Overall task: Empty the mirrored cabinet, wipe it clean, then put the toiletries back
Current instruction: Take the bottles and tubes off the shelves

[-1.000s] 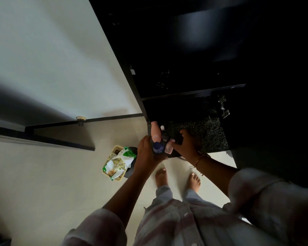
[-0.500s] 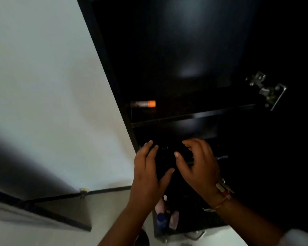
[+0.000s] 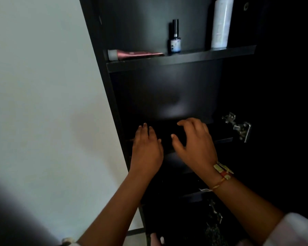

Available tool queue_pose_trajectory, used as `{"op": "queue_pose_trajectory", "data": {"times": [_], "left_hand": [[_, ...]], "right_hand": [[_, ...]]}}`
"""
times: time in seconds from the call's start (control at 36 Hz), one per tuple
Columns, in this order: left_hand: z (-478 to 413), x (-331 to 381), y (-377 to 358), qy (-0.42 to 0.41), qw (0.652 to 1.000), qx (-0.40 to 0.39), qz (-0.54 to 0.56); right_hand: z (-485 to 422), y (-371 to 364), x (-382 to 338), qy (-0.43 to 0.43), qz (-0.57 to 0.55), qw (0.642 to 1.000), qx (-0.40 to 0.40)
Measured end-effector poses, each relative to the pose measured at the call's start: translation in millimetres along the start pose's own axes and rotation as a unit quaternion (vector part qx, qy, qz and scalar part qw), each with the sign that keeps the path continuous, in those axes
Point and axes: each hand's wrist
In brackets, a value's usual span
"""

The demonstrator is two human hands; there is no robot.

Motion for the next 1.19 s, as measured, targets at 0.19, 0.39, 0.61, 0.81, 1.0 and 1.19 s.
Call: {"op": "queue_pose_trajectory", "data": {"times": [0.19, 0.39, 0.61, 0.81, 1.0, 1.19], "left_hand": [[-22, -20, -8, 0.040, 0.992, -0.107, -0.051], [-22, -20, 2, 0.005, 1.000, -0.026, 0.012], [-36, 11, 41, 0.036, 0.926, 0.157, 0.342], [-49, 43, 81, 0.148, 0.712, 0.035, 0.685], [-55, 55, 97, 0.152, 0.666, 0.020, 0.730], [-52, 53, 101, 0.145, 0.663, 0.020, 0.734]], "right_hand": [[-41, 26, -19, 0.020, 0.010, 0.998, 0.058], [-83, 57, -44, 0.058, 0.003, 0.987, 0.148], [-138, 78, -66, 0.072, 0.029, 0.980, 0.182], [-178, 97, -79, 0.005, 0.111, 0.987, 0.118], [-209, 104, -82, -0.073, 0.096, 0.992, -0.024], [-223, 103, -78, -0.101, 0.079, 0.991, -0.043]]}}
Point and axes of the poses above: each hand's wrist, its own z-axis away from the middle knuckle, its own y-axis out of the back of the hand, x = y × z, and after that the axes turned 1 degree about -y, right-handed
